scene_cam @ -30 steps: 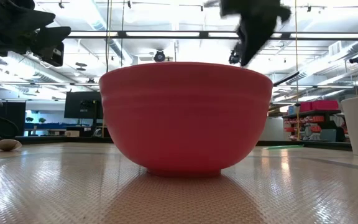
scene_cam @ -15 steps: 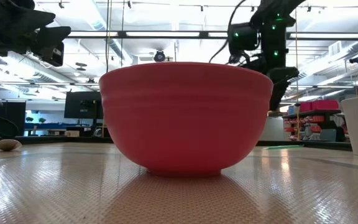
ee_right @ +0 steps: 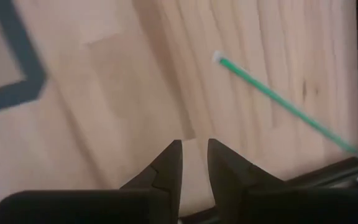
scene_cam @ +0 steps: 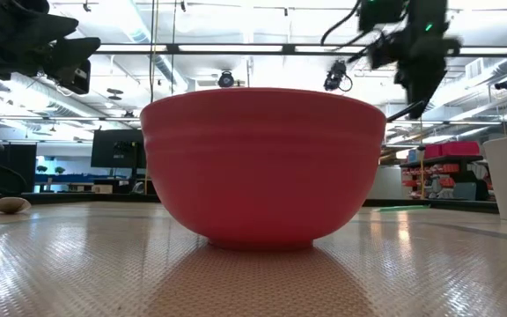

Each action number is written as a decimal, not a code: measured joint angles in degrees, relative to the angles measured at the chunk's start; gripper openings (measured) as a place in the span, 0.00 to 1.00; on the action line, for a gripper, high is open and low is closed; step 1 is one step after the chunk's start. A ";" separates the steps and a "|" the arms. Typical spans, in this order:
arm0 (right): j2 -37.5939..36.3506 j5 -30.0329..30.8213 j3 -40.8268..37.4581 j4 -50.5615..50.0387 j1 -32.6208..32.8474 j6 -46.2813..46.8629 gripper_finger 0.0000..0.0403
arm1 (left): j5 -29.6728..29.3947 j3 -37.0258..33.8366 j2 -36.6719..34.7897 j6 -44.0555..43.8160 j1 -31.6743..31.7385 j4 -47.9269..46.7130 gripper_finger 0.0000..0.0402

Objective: Pick & Place Utensil
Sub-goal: Put the white cup on the gray mat to the top right of the orange bowl

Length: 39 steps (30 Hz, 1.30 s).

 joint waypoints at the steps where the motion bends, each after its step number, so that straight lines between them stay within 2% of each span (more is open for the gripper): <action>1: -1.30 -0.89 0.02 -0.95 0.57 1.47 0.19 | 0.01 0.00 0.00 0.00 0.00 0.00 0.41; 7: -6.59 -5.20 0.02 -9.35 5.04 11.64 0.25 | 0.00 0.00 0.00 0.00 0.01 0.00 0.41; 15: -8.30 -5.07 -0.11 -13.73 16.15 30.07 0.47 | 0.00 0.00 0.00 0.00 0.00 0.00 0.41; 20: -8.34 -5.40 -5.87 -13.56 20.70 45.47 0.56 | 0.00 0.00 0.00 0.00 0.00 0.00 0.41; 27: -8.28 -6.70 -16.19 -3.91 20.61 50.37 0.51 | 0.00 0.00 0.00 -0.01 0.00 0.00 0.41; 39: -8.28 -6.13 -20.75 4.47 20.05 52.77 0.39 | 0.00 0.00 0.00 0.00 0.00 0.00 0.41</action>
